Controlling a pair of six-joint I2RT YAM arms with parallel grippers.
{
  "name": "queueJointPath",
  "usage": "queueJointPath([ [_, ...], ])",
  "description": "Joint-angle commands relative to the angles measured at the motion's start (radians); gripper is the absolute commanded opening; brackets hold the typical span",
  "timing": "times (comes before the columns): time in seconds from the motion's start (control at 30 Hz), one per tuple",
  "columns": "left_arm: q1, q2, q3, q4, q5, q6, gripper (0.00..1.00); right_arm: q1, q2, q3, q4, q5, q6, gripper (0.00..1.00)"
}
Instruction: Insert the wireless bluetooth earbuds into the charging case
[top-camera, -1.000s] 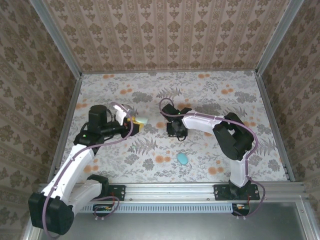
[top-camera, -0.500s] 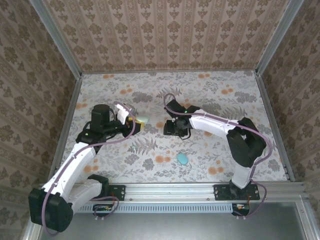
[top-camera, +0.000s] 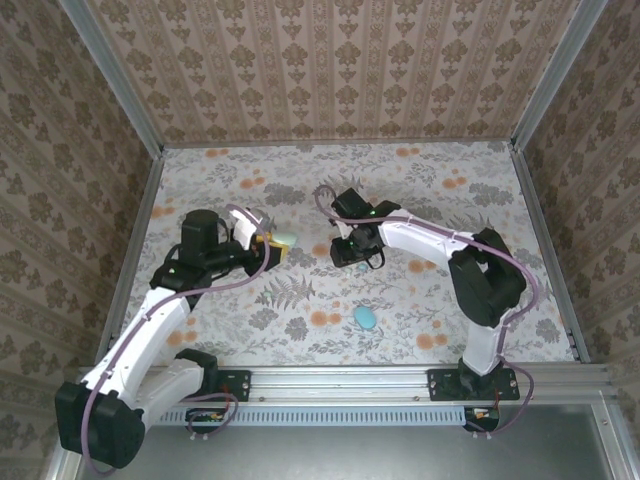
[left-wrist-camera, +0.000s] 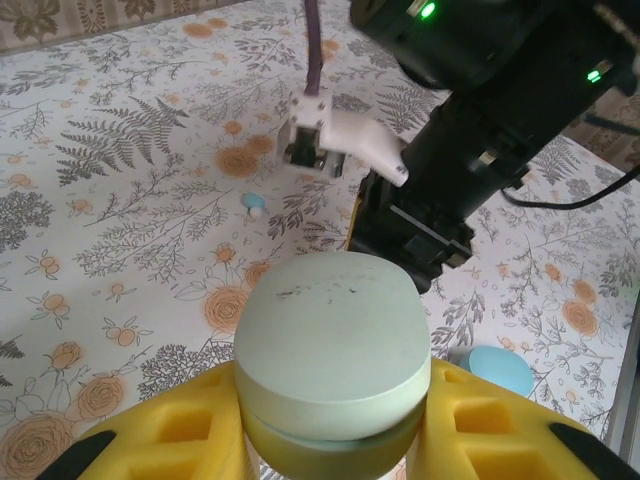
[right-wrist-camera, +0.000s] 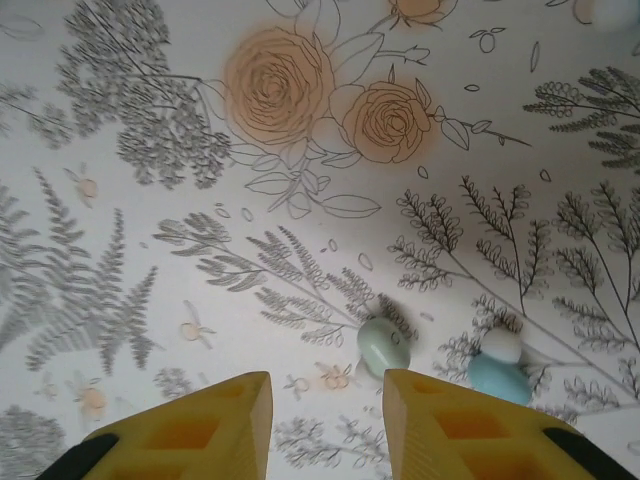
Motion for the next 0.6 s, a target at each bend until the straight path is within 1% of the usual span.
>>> queueJointPath([
  [0.0, -0.008, -0.024, 0.037, -0.015, -0.004, 0.001, 0.00, -0.008, 0.047, 0.037, -0.048, 0.028, -0.095, 0.36],
  [0.2, -0.011, -0.025, 0.032, -0.018, -0.004, 0.001, 0.00, -0.011, 0.078, 0.029, -0.049, 0.047, -0.110, 0.36],
  [0.4, -0.013, -0.016, 0.034, -0.014, -0.004, 0.003, 0.00, -0.011, 0.097, 0.010, -0.037, 0.038, -0.116, 0.35],
  [0.47, -0.013, -0.015, 0.033, -0.015, -0.035, 0.006, 0.00, -0.011, 0.107, 0.005, -0.033, 0.033, -0.116, 0.35],
  [0.57, -0.014, -0.013, 0.031, -0.016, -0.038, 0.008, 0.00, -0.010, 0.120, 0.000, -0.033, 0.027, -0.117, 0.34],
])
